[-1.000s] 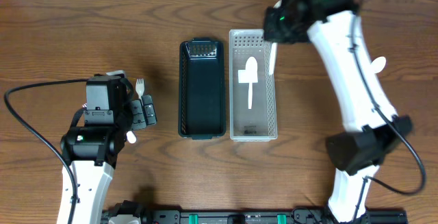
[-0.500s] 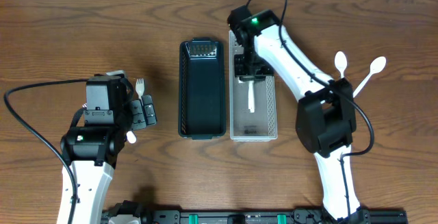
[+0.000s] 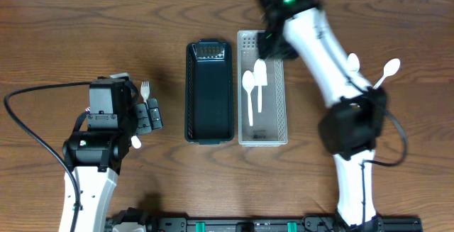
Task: Pack container
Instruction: 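Grasp a third white spoon with the right gripper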
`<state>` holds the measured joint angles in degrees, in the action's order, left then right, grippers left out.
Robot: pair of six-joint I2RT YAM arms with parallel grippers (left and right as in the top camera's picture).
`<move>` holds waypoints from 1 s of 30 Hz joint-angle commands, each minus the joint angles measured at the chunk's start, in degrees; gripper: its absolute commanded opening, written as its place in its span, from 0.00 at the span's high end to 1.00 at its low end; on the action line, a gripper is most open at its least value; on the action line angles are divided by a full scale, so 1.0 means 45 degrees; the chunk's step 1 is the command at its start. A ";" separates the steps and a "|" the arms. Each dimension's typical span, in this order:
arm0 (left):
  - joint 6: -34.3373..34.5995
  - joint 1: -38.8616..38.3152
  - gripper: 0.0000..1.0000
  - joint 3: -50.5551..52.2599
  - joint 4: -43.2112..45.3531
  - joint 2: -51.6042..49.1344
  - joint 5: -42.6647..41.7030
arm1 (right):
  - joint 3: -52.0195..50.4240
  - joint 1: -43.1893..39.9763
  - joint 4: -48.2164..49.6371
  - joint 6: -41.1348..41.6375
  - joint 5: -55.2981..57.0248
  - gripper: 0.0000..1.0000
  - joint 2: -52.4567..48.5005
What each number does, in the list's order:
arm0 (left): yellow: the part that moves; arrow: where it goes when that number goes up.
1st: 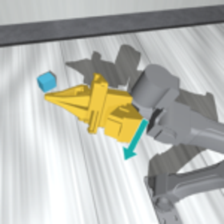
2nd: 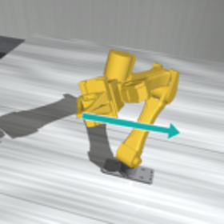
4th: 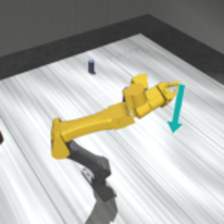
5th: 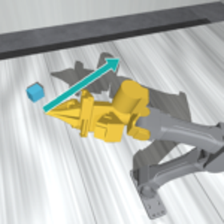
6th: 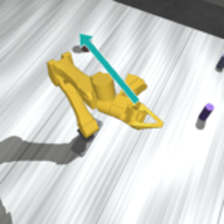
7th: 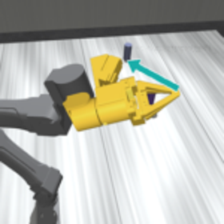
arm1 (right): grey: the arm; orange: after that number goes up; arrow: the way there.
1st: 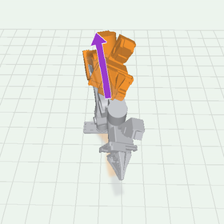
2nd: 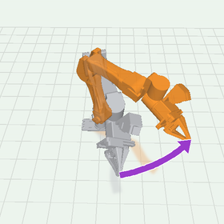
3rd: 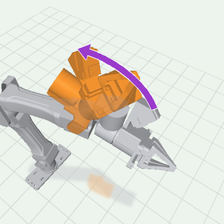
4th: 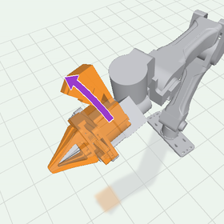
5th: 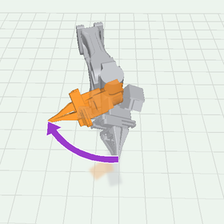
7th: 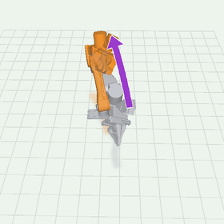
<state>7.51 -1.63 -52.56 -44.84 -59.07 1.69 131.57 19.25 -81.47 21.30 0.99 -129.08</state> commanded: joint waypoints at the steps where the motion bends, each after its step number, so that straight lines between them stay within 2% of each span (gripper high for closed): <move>1: 0.0019 0.0019 0.02 -0.0267 -0.0015 -0.0019 0.0102 | 0.1093 -0.1928 -0.0146 -0.1287 0.0777 0.45 0.1583; 4: 0.0015 0.0019 0.02 -0.0267 -0.0015 -0.0019 0.0102 | 0.1107 -0.3385 -0.0311 -0.2594 0.0777 0.44 0.1831; 9: 0.0019 0.0019 0.02 -0.0267 -0.0010 -0.0019 0.0102 | 0.0194 -0.5421 -0.0641 -0.4328 0.0772 0.27 0.1413; 14: 0.0019 0.0019 0.02 -0.0267 -0.0010 -0.0019 0.0102 | -0.2234 -0.6450 0.0680 -0.4420 0.0617 0.27 0.1112; 21: 0.0019 0.0019 0.02 -0.0267 -0.0005 -0.0019 0.0102 | -0.6139 -0.6484 0.4143 -0.4770 0.0529 0.27 0.1103; 30: 0.0019 0.0019 0.02 -0.0267 -0.0010 -0.0019 0.0102 | -0.8898 -0.6275 0.6883 -0.5610 0.0005 0.26 0.0937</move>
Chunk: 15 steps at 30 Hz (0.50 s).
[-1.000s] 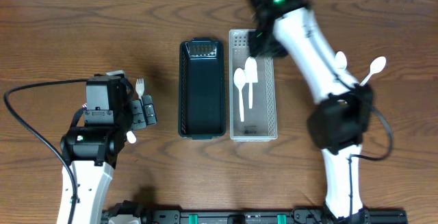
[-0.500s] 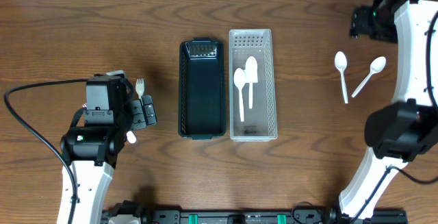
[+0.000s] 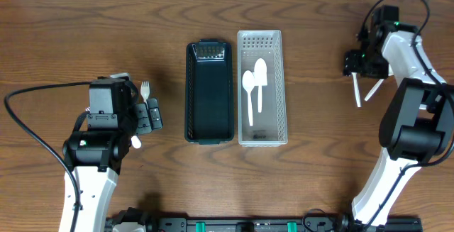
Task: Pack container
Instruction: 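Grasp a third white spoon with the right gripper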
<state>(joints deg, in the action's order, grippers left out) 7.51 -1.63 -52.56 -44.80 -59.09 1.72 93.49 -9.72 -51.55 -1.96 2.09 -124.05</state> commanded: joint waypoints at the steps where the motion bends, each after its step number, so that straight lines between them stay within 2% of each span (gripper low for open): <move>1: 0.0019 0.0019 0.02 -0.0267 -0.0019 -0.0015 0.0097 | -0.0554 0.0155 0.0311 -0.0437 -0.0238 0.26 -0.0214; 5: 0.0019 0.0019 0.02 -0.0267 -0.0015 -0.0015 0.0097 | -0.0772 0.0151 0.0403 -0.0442 -0.0233 0.26 -0.0432; 8: 0.0019 0.0019 0.02 -0.0267 -0.0019 -0.0015 0.0097 | -0.0801 0.0151 0.0418 -0.0442 -0.0238 0.29 -0.0539; 9: 0.0019 0.0019 0.02 -0.0267 -0.0019 -0.0015 0.0097 | -0.0821 0.0151 0.0423 -0.0442 -0.0238 0.33 -0.0583; 12: 0.0019 0.0019 0.02 -0.0267 -0.0019 -0.0015 0.0097 | -0.0947 0.0146 0.0457 -0.0442 -0.0233 0.57 -0.0588; 15: 0.0019 0.0019 0.02 -0.0267 -0.0019 -0.0015 0.0102 | -0.1030 0.0126 0.0466 -0.0384 -0.0238 0.71 -0.0593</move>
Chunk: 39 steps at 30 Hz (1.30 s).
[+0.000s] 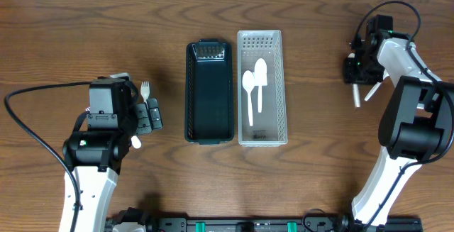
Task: Pack container
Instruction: 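Grasp a third white spoon with the right gripper, then lower the third spoon into the white basket and open right gripper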
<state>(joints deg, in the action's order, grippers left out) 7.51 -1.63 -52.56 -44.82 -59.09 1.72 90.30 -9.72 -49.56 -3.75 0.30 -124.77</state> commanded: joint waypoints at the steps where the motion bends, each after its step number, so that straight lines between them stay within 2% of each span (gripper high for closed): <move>1: 0.0019 0.0019 0.02 -0.0267 -0.0015 -0.0015 0.0097 | -0.0345 0.0126 0.0024 0.0015 0.0165 0.75 -0.0432; 4: 0.0019 0.0019 0.02 -0.0267 -0.0015 -0.0015 0.0097 | -0.0345 0.0126 0.0005 0.0019 0.0165 0.85 -0.0432; 12: 0.0019 0.0019 0.02 -0.0267 -0.0015 -0.0015 0.0097 | -0.0345 0.0126 -0.0053 0.0253 0.0165 0.99 -0.0432; 18: 0.0019 0.0019 0.02 -0.0267 -0.0010 -0.0015 0.0097 | 0.0087 0.0457 -0.0733 0.0539 0.0165 0.99 -0.0078; 24: 0.0015 0.0019 0.02 -0.0267 -0.0010 -0.0015 0.0097 | 0.2399 0.1749 -0.2633 0.0821 0.0160 0.99 0.1433; 28: 0.0019 0.0019 0.02 -0.0267 -0.0010 -0.0015 0.0097 | 0.4279 0.3075 -0.3497 0.1802 0.0160 0.99 0.2511; 31: 0.0019 0.0019 0.02 -0.0267 -0.0010 -0.0015 0.0097 | 0.5124 0.4104 -0.4027 0.3711 -0.0049 0.99 0.3075; 35: 0.0019 0.0019 0.02 -0.0267 -0.0010 -0.0015 0.0097 | 0.5163 0.5323 -0.4347 0.6130 -0.1962 0.98 0.3259; 39: 0.0019 0.0019 0.02 -0.0267 -0.0015 -0.0015 0.0097 | 0.4867 0.6416 -0.4323 0.7616 -0.1360 0.98 0.2861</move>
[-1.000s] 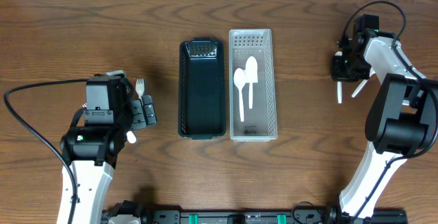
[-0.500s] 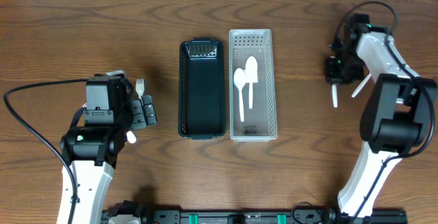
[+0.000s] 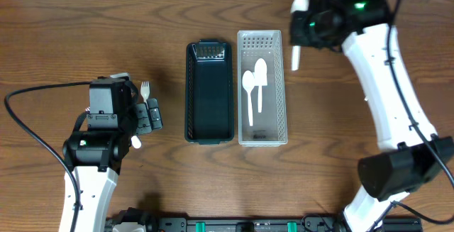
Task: Pack container
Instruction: 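Lower the third spoon into the white basket and open right gripper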
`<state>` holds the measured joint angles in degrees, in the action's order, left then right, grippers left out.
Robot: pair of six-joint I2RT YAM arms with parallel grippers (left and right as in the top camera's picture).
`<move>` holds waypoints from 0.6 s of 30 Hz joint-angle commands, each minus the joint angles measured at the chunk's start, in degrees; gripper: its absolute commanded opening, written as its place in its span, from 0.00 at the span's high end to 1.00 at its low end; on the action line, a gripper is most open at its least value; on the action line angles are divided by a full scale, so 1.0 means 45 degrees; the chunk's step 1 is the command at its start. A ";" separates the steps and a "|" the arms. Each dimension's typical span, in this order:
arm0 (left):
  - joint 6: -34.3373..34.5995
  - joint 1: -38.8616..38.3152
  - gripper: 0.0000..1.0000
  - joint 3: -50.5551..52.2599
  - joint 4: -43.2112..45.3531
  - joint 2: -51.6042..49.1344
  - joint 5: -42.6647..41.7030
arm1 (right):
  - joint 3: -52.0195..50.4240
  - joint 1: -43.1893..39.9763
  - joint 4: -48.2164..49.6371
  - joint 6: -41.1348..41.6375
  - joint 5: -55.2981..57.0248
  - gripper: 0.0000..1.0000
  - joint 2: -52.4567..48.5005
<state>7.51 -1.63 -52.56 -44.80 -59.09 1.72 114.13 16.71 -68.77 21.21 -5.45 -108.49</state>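
Observation:
My right gripper (image 3: 306, 28) is up at the back, just right of the white basket (image 3: 241, 118), and is shut on a white plastic spoon (image 3: 296, 53) whose handle points toward the front. Two white spoons (image 3: 250, 94) lie inside that basket. A dark green basket (image 3: 190, 97) stands empty to its left. My left gripper (image 3: 151, 115) hovers open at the left, holding nothing. A white fork (image 3: 145, 88) and a white spoon bowl (image 3: 135, 141) peek out from under it.
The two baskets stand side by side mid-table, long sides touching. The right arm stretches from the front right edge diagonally to the back. A black cable loops around the left arm at the far left.
My right gripper was down at the spoons on the far right of the table. Now it is at the back beside the white basket, with one white spoon in it. The left arm stayed still.
My right gripper was first at the far end of the white basket, which held two spoons. Then it was at the far right over two loose spoons, then lower on them. Now it holds one of them next to the white basket.

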 commanded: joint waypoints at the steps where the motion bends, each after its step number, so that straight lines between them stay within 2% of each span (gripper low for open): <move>1: 0.0019 0.0019 0.02 -0.0267 -0.0019 -0.0015 0.0097 | -0.0515 0.0733 -0.0039 0.2263 0.0185 0.98 -0.0918; 9: 0.0019 0.0019 0.02 -0.0267 -0.0019 -0.0015 0.0097 | -0.1044 0.1710 0.0083 0.2501 0.0636 0.99 -0.3113; 16: 0.0019 0.0019 0.02 -0.0267 -0.0019 -0.0015 0.0097 | -0.1044 0.2045 0.0117 0.1763 0.0427 0.95 -0.4546; 18: 0.0019 0.0019 0.02 -0.0267 -0.0019 -0.0015 0.0097 | -0.1044 0.2055 0.0136 0.1190 0.0296 0.66 -0.4575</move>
<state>7.49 -1.63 -52.56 -44.82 -59.09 1.72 109.32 25.43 -68.29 29.78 -3.55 -129.01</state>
